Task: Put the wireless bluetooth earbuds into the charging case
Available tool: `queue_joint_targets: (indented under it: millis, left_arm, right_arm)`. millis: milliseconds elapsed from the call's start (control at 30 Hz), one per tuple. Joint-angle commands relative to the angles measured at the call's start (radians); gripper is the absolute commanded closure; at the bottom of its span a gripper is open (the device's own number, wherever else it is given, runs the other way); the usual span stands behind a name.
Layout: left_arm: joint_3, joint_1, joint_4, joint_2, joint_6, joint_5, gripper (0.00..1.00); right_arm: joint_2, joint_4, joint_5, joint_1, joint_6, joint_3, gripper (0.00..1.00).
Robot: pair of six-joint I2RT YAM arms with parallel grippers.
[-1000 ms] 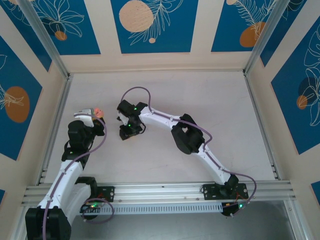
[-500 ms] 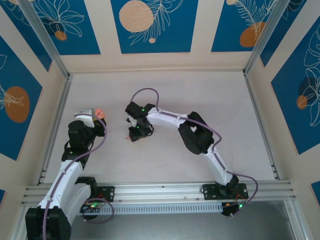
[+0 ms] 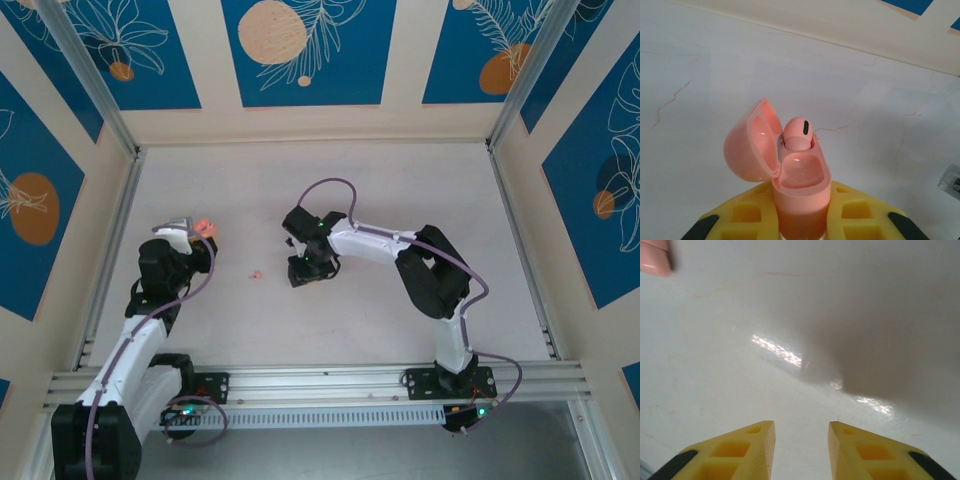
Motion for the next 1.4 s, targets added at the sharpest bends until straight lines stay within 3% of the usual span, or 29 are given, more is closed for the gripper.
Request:
queue_joint_targets:
  millis: [0,267,433,667,1367]
  left_arm:
    - [-0.007,0.014,0.044,-0.004,-0.021,0.016,0.87]
    - [-0.008,0.015,0.042,-0.002,-0.02,-0.004,0.86]
    - [0.002,0.015,0.03,-0.002,-0.004,-0.005,0.86]
    - [0.007,0.015,0.02,-0.002,0.01,-0.007,0.85]
    - [0.007,0.018,0.026,0.005,0.014,-0.008,0.85]
  right_arm:
    - [-0.016,0.018,-0.012,0.001,0.025,0.056,0.64]
    - [0.118,0.004,-0.088,0.033,0.143,0.29,0.6]
    - [0.241,-0.067,-0.107,0.038,0.144,0.437,0.54]
    - [0.368,-0.105,-0.14,0.051,0.128,0.572,0.54]
    - [0.509,-0.181,-0.11,0.075,0.075,0.679,0.59]
